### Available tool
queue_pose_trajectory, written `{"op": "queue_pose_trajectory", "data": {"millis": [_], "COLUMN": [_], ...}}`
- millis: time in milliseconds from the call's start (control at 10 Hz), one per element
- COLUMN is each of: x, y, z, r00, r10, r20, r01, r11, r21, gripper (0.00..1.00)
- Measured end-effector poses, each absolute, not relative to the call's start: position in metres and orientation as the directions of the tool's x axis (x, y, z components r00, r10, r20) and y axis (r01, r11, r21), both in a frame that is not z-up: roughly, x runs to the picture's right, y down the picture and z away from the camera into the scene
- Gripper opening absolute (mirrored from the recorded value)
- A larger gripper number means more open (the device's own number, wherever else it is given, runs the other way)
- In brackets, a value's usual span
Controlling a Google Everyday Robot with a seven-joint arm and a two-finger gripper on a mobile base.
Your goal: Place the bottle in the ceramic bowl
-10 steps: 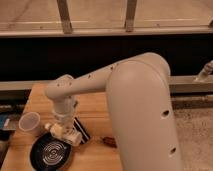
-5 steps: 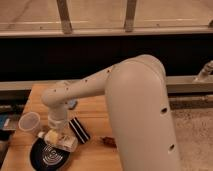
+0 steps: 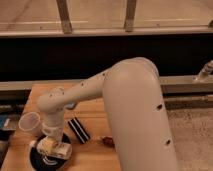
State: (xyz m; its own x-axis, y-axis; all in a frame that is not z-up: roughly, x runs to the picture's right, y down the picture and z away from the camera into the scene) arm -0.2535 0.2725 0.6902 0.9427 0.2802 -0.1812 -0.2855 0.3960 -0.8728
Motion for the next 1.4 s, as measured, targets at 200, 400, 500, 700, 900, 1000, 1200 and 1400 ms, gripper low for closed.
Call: {"op": "queue_pose_trajectory", "data": {"millis": [200,400,500,700,900,1000,1200,1400], "x": [-0.255,-0.255,-0.254,-0.252,-0.250,-0.247,-0.236,-0.219], "y": [0.276,0.277,0.277,0.274,0.265,0.257,0.230,0.203], "z": [0.689,0.692,0.693,0.694,0.693,0.692,0.688,0.690], "r00": [0.946,0.947,0.947,0.947,0.944,0.941,0.929,0.904], "r10": [0.278,0.281,0.282,0.284,0.291,0.300,0.328,0.383], "r20": [-0.165,-0.156,-0.153,-0.153,-0.153,-0.157,-0.172,-0.193], "r01": [-0.268,-0.259,-0.256,-0.257,-0.264,-0.275,-0.313,-0.374], "r11": [0.388,0.380,0.378,0.380,0.394,0.407,0.448,0.484], "r21": [-0.882,-0.888,-0.890,-0.889,-0.881,-0.871,-0.837,-0.791], "gripper": [0.62,0.78,0.80,0.80,0.80,0.80,0.80,0.80]}}
